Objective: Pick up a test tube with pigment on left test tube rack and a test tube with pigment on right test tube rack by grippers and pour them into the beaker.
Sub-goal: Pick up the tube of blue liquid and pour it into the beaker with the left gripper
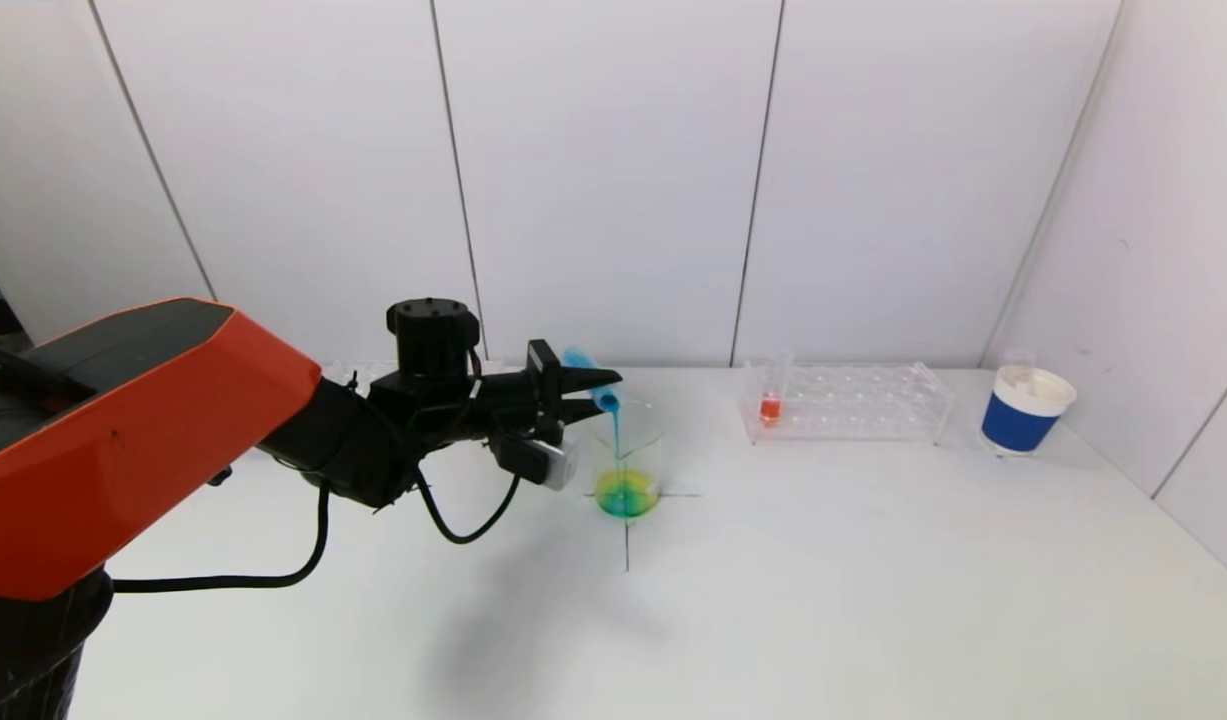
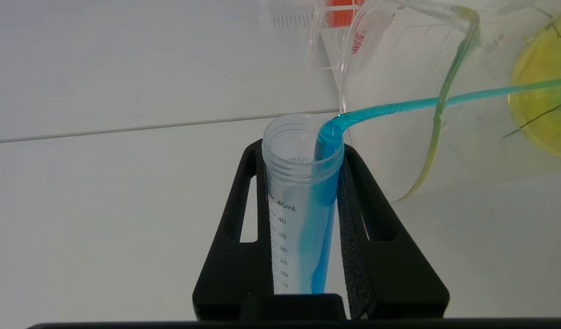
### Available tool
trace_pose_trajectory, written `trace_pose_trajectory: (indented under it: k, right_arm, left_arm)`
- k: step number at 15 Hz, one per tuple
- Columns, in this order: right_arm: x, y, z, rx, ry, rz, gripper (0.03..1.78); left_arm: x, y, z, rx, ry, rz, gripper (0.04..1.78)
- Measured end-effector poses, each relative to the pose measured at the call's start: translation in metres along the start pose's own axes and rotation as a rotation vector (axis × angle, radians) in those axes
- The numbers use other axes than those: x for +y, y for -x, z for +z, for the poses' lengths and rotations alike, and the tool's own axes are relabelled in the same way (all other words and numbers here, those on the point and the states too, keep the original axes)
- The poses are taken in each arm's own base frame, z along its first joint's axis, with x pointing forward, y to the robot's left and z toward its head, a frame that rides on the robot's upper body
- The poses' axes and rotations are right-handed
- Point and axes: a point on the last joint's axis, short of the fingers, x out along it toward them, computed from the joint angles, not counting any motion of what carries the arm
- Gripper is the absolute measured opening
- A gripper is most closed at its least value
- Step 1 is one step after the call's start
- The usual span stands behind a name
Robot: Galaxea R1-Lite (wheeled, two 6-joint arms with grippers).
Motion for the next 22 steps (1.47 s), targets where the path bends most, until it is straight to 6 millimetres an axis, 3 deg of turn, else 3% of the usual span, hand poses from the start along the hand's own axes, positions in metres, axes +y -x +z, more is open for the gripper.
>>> trace_pose_trajectory:
  k: [22]
  right_arm:
    - [0.000,0.000,0.000,0.000,0.000,0.000,1.77]
  left_arm:
    - [0.028,0.000,-0.001,0.047,-0.134,-0.074,0.44]
